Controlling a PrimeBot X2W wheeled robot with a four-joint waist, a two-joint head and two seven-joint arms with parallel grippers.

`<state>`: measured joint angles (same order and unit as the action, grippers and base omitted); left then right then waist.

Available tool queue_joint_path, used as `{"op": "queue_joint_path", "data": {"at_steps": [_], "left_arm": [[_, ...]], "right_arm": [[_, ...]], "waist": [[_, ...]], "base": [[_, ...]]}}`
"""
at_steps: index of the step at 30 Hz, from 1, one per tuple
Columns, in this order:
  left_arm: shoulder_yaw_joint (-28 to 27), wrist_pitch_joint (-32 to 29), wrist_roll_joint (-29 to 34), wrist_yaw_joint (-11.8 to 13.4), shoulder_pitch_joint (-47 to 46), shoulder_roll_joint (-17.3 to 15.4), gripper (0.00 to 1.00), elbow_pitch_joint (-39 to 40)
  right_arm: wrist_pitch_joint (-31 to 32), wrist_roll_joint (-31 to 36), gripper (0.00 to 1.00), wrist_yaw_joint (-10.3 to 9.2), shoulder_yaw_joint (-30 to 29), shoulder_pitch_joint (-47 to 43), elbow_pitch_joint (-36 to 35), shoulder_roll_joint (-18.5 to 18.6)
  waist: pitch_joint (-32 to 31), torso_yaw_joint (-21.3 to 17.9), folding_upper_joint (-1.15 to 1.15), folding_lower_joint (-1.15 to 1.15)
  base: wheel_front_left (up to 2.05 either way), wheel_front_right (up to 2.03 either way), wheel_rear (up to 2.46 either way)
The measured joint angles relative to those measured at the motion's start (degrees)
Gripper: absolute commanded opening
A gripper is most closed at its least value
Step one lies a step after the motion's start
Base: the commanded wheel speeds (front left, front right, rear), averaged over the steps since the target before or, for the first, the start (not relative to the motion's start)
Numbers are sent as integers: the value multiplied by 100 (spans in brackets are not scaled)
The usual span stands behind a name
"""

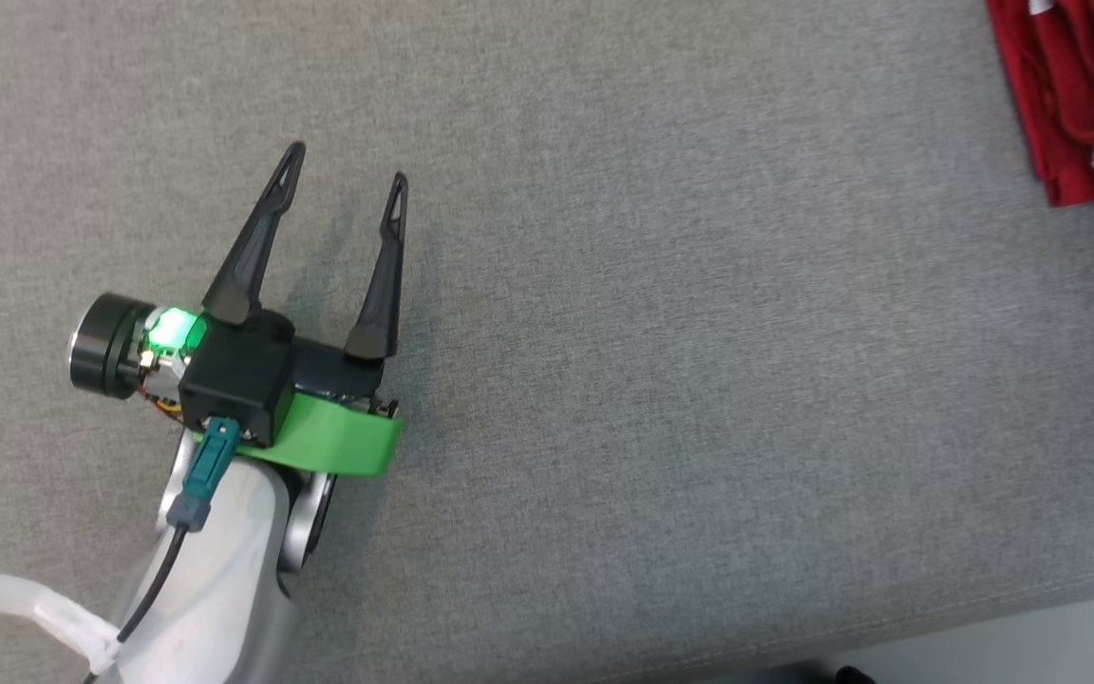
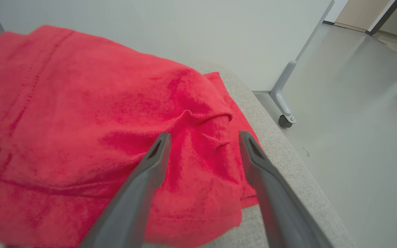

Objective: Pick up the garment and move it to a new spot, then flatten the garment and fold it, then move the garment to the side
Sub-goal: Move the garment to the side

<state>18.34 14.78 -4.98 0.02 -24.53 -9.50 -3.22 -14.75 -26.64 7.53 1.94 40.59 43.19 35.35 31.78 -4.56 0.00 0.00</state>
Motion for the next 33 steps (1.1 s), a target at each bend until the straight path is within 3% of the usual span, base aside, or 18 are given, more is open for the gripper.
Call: {"op": "queue_joint_path", "data": {"at_steps": [8,15,24,33], "left_arm": [[-131,-183,-199,166,650,-94,100,14],[-257,-315,-420,327,1203,-118,100,30],[-335,-356,-637,508,1753,-66,100,-74],[-408,-283,-761,608,2073,-75,100,-308]], "right_arm": [[-30,669,100,1,-742,-1680,-2128,-1194],[-30,961,100,0,-520,-2898,-3309,-2065],[229,1123,100,0,-186,-3814,-4224,-2532],[584,1236,100,0,-174,-4280,-4708,-2646]], "waist": [[-661,-187,0,0],[-1307,-307,0,-1],[-2042,-271,0,-1],[-2452,217,0,-1]], "base": [[0,0,0],[0,0,0],[0,0,0],[0,0,0]]}}
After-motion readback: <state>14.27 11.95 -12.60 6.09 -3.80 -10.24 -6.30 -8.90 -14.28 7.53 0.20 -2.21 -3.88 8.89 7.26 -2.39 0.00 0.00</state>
